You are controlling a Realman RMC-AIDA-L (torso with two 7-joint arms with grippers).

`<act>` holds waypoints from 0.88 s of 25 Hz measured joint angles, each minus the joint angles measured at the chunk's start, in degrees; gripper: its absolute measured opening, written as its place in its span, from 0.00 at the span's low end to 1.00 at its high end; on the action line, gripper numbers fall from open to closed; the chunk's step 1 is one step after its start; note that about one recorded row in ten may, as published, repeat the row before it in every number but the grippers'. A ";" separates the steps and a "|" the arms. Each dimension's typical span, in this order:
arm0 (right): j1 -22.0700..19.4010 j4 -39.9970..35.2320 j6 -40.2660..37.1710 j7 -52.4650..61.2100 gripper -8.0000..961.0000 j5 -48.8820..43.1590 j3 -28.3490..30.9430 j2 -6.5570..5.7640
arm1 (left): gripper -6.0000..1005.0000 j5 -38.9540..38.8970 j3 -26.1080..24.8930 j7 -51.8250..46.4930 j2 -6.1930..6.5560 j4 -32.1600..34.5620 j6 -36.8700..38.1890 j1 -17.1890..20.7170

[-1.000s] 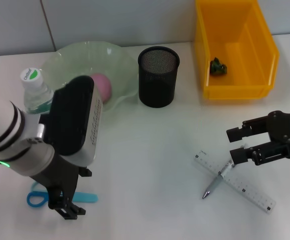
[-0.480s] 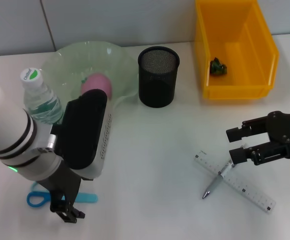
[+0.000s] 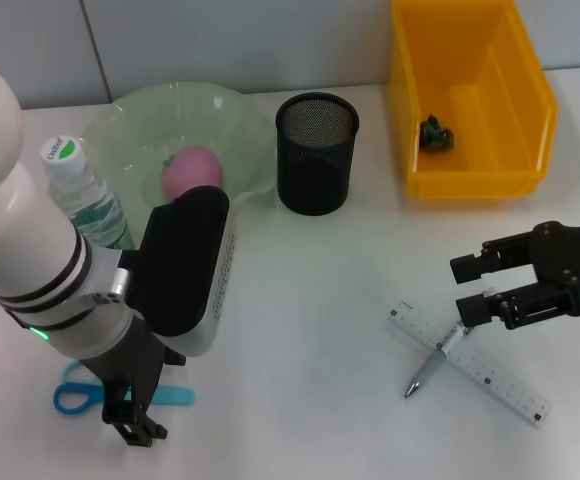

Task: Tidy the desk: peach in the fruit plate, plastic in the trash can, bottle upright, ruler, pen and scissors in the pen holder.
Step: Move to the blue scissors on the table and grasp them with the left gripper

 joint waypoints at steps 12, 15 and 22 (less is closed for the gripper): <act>0.26 0.00 0.44 0.00 0.75 0.00 0.00 0.00 | 0.70 0.37 0.80 0.00 0.00 -1.03 -1.26 -0.70; 0.28 0.00 0.47 0.01 0.75 0.00 0.00 0.00 | 0.70 0.64 0.86 0.03 0.00 -1.19 -1.47 -0.72; 0.27 0.00 0.54 0.05 0.75 0.00 -0.01 0.00 | 0.45 0.67 0.85 -0.03 -0.11 -3.25 -1.50 -1.88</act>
